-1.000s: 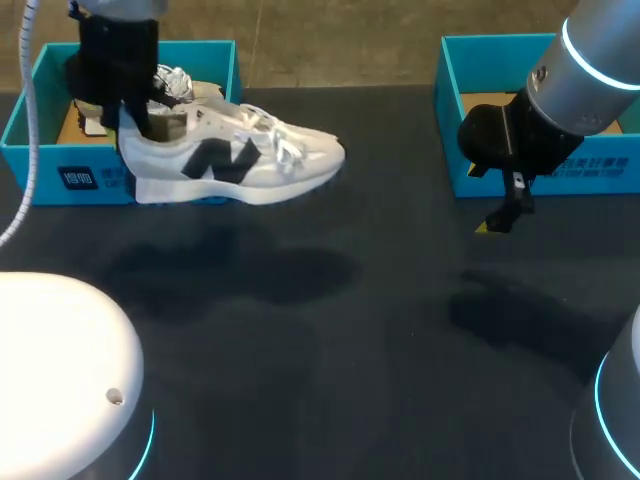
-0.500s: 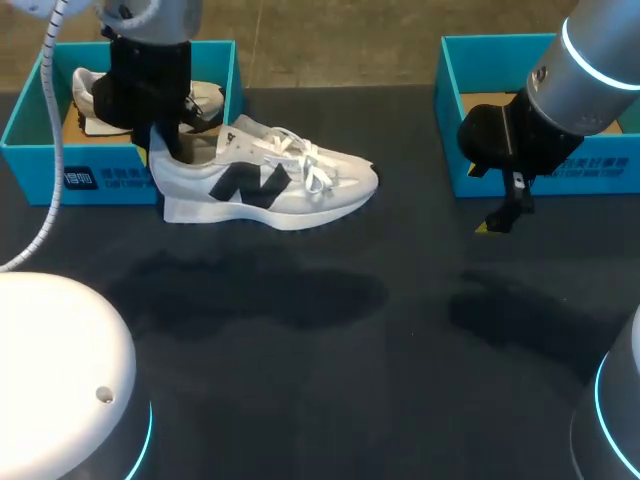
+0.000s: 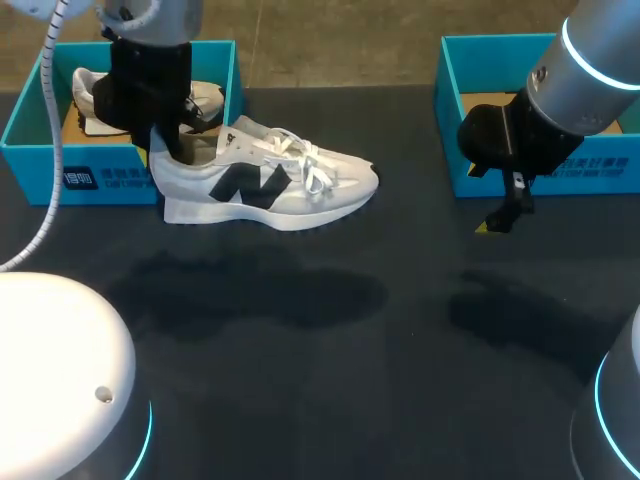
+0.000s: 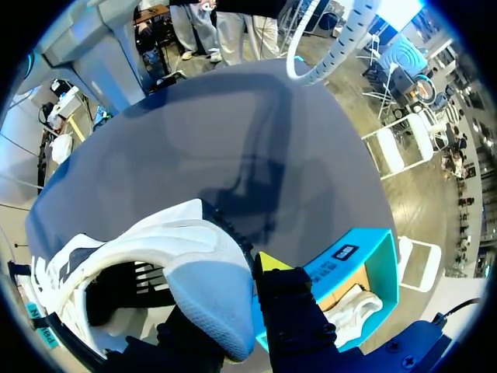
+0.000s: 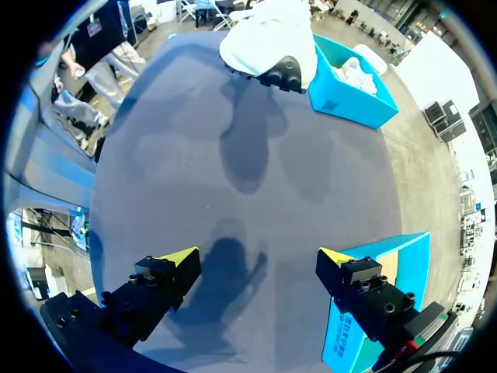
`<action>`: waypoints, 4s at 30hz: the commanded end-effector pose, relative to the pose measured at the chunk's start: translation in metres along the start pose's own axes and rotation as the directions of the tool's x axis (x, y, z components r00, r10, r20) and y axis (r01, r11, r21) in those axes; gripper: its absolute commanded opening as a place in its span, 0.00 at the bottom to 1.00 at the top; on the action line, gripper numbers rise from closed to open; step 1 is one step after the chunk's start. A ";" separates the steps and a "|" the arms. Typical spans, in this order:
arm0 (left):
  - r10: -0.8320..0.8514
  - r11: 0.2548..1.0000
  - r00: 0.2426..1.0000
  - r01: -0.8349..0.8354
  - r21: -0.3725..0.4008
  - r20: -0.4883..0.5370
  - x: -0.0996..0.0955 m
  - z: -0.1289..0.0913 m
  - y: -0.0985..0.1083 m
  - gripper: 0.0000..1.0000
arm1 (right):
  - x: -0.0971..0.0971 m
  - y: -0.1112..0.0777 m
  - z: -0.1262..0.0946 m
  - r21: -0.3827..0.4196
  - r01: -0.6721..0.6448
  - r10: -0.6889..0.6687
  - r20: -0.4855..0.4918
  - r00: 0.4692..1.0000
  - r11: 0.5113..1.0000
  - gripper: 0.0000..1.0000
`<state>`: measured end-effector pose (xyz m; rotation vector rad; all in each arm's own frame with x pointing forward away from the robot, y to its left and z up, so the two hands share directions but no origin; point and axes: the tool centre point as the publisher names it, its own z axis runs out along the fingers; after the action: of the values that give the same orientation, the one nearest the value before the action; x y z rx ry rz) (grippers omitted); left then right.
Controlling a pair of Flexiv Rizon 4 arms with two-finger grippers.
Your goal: Take the shoe out of the shoebox, open the shoe tongue, remove and reinsert the insole, then place the shoe into the shoebox
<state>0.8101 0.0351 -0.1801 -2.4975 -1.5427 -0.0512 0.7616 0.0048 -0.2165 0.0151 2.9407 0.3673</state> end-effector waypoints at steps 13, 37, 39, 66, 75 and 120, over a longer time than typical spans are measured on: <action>-0.084 0.996 0.996 0.084 -0.037 -0.007 -0.054 0.012 -0.021 0.00 | 0.000 0.001 0.001 0.002 -0.001 0.001 0.001 1.000 1.000 1.00; 0.008 0.998 1.000 -0.007 -0.064 0.010 -0.116 0.101 -0.005 0.00 | 0.000 0.001 0.001 0.002 -0.001 0.001 0.001 1.000 1.000 1.00; 0.004 0.998 1.000 -0.004 -0.064 -0.005 -0.120 0.111 -0.004 0.00 | 0.000 0.001 0.001 0.002 -0.001 0.001 0.001 1.000 1.000 1.00; -0.067 0.992 0.996 0.061 -0.108 -0.055 -0.152 0.184 0.023 0.00 | 0.000 0.001 0.001 0.002 -0.001 0.001 0.001 1.000 1.000 1.00; -0.062 0.994 0.996 0.056 -0.091 -0.062 -0.155 0.195 0.026 0.01 | 0.000 0.001 0.001 0.002 -0.001 0.001 0.001 1.000 1.000 1.00; -0.340 0.938 0.837 0.273 0.212 0.428 -0.114 0.104 -0.006 1.00 | 0.000 0.001 0.001 0.002 -0.001 0.001 0.001 1.000 1.000 1.00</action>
<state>0.7464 -0.0433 -0.2975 -2.2180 -2.0316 0.6318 0.7616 0.0048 -0.2165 0.0152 2.9407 0.3673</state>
